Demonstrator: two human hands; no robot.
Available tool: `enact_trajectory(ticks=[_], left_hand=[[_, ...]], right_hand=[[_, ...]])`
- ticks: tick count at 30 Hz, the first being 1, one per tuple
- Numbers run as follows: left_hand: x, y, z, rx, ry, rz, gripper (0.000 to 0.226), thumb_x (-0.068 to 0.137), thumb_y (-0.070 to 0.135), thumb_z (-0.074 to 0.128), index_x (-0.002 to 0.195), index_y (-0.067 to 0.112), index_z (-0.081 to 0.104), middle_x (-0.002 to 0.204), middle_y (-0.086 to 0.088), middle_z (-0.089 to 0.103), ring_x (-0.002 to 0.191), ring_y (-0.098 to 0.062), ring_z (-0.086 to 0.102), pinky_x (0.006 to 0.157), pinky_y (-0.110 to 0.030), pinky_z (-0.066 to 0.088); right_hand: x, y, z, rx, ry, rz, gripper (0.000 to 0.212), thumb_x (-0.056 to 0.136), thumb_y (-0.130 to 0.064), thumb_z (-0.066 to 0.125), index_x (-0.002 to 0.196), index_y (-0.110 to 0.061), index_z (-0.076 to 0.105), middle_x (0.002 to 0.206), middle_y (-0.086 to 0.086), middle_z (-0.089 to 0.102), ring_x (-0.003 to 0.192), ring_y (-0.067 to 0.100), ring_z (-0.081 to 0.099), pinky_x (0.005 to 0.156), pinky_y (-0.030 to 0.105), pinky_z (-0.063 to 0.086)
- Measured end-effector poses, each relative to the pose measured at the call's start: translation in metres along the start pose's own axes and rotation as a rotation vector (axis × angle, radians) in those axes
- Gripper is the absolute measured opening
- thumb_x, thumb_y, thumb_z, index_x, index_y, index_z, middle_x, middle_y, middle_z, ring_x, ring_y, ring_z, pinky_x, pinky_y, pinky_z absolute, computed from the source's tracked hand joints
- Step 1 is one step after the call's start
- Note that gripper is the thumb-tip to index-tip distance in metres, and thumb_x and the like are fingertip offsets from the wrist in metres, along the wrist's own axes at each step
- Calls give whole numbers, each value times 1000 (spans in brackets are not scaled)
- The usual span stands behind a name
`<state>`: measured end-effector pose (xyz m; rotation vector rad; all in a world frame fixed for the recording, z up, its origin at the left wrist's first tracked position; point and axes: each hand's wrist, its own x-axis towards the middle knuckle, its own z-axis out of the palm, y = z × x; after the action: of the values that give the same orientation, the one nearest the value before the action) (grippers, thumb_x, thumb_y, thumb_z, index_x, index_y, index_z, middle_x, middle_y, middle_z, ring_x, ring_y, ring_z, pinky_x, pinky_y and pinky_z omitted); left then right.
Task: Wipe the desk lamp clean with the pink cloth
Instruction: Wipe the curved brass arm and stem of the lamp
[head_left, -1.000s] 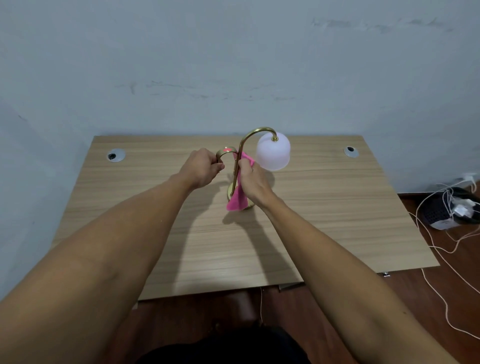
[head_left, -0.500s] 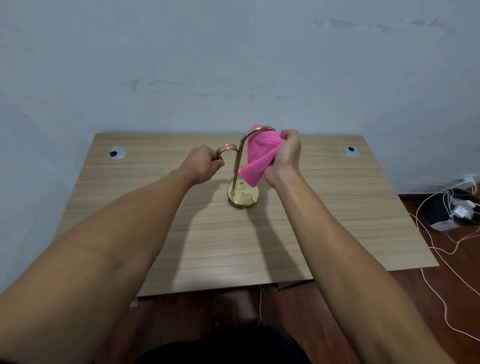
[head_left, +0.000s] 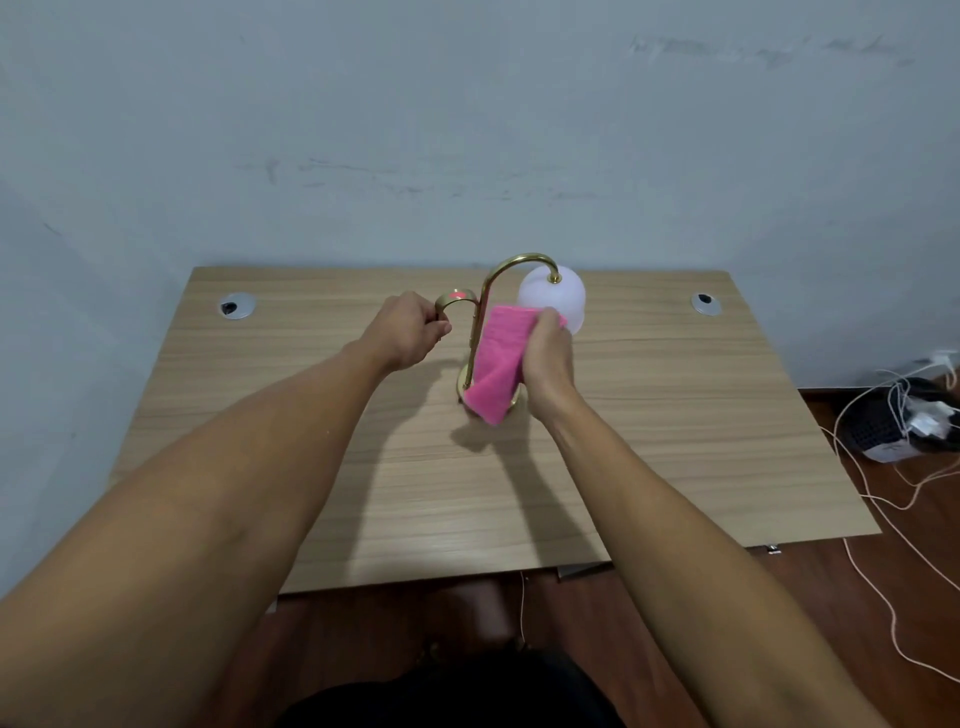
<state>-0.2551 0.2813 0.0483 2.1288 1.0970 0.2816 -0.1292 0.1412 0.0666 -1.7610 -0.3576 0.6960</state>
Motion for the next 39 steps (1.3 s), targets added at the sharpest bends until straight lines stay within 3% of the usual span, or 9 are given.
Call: enact_trajectory(ticks=[5, 8, 12, 16, 23, 26, 29, 33, 39], left_hand=[[1, -1, 0, -6, 0, 2, 24, 94, 23, 64, 80, 8, 74, 81, -15, 75, 72, -26, 64, 68, -29, 47], [2, -2, -1, -12, -5, 3, 23, 95, 24, 64, 81, 8, 74, 82, -15, 76, 74, -25, 65, 74, -33, 51], [2, -1, -1, -22, -6, -6, 22, 94, 23, 64, 82, 8, 75, 83, -13, 77, 81, -26, 69, 75, -30, 50], [2, 1, -1, -29, -8, -8, 22, 94, 21, 64, 84, 6, 75, 84, -14, 77, 79, -27, 68, 71, -29, 49], [2, 1, -2, 3, -9, 16, 24, 94, 21, 63, 80, 5, 74, 81, -16, 76, 77, -29, 68, 73, -34, 52], [3, 0, -1, 0, -4, 10, 25, 94, 21, 63, 79, 3, 74, 81, -17, 75, 73, -26, 65, 71, -32, 50], [3, 1, -1, -6, 6, 5, 25, 94, 20, 64, 80, 3, 74, 82, -17, 76, 70, -22, 62, 69, -31, 48], [4, -1, 0, -3, 10, 2, 23, 94, 20, 64, 82, 5, 75, 82, -16, 76, 74, -24, 66, 72, -33, 51], [4, 0, -1, -5, 4, 11, 23, 95, 21, 64, 82, 5, 75, 81, -17, 76, 79, -30, 69, 76, -36, 53]], right_hand=[[-15, -18, -19, 514, 347, -54, 35, 104, -30, 36, 74, -21, 50, 76, -4, 53, 76, 19, 56, 64, 32, 46], [-16, -26, -11, 475, 416, -250, 34, 107, -39, 39, 108, -22, 68, 104, 0, 70, 102, 31, 69, 84, 52, 59], [-15, -13, 11, 67, 131, -575, 55, 109, -28, 36, 162, -18, 39, 161, 14, 47, 145, 27, 47, 118, 52, 41], [-13, 8, 23, -239, -55, -746, 65, 109, -12, 39, 168, -4, 12, 178, 10, 5, 166, 24, -2, 134, 40, 5], [3, 45, 25, -541, -186, -973, 64, 103, -11, 36, 164, 4, 23, 175, 19, 17, 164, 35, 13, 133, 51, 15], [-9, 49, 20, -420, -223, -891, 63, 104, -14, 35, 166, -9, 28, 176, 0, 23, 159, 17, 31, 127, 27, 31], [-21, 54, 18, -239, -201, -665, 53, 106, -15, 40, 158, -20, 48, 165, -10, 43, 116, 2, 62, 103, 19, 51], [-18, 34, 18, 95, 109, -105, 47, 93, -41, 37, 99, -7, 69, 92, 8, 69, 90, 28, 66, 71, 34, 52], [-8, -15, 16, 321, 142, 84, 54, 93, -51, 40, 116, -12, 69, 115, 8, 69, 114, 31, 64, 87, 36, 52]])
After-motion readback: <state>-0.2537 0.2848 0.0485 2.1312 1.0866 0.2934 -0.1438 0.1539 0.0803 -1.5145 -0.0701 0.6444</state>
